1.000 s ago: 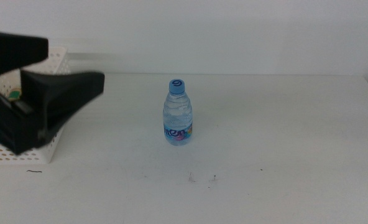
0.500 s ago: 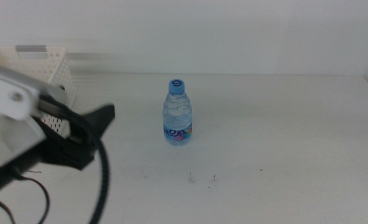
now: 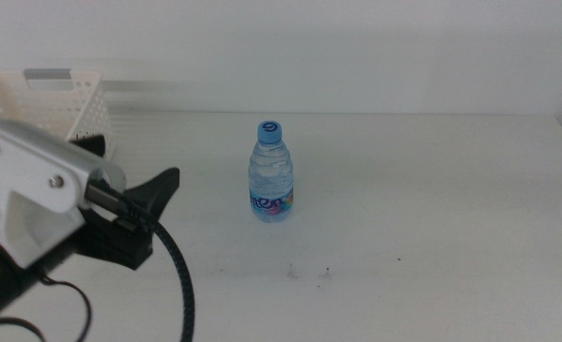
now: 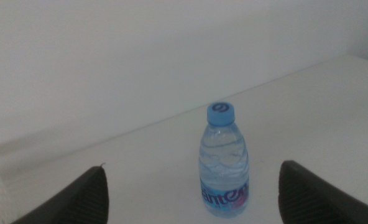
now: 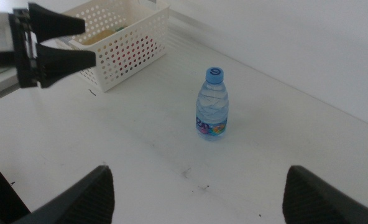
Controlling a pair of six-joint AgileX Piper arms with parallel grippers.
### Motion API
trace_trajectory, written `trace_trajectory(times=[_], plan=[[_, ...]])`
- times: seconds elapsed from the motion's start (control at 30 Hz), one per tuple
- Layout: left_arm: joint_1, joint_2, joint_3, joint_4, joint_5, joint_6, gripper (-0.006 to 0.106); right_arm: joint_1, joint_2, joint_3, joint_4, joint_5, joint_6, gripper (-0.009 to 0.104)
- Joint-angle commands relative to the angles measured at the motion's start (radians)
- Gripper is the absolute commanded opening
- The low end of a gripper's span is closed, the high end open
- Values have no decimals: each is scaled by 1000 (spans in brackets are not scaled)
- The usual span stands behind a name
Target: Use arms to grab the bottles and put them into the dustbin to the left of the table.
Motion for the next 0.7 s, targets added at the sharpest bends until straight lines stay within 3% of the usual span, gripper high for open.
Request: trace_trajectory(times=[0.0, 0.13, 0.33, 0.67], plan=[[-1, 34, 53, 65, -112, -128, 94, -7, -4, -4, 0, -5, -8, 83], [-1, 127, 142, 173, -368, -219, 94, -7, -4, -4, 0, -5, -8, 83], [-1, 306, 173, 265, -574, -326, 94, -7, -4, -4, 0, -5, -8, 83], [-1, 540, 173, 278, -715, -345, 94, -7, -4, -4, 0, -5, -8, 83]])
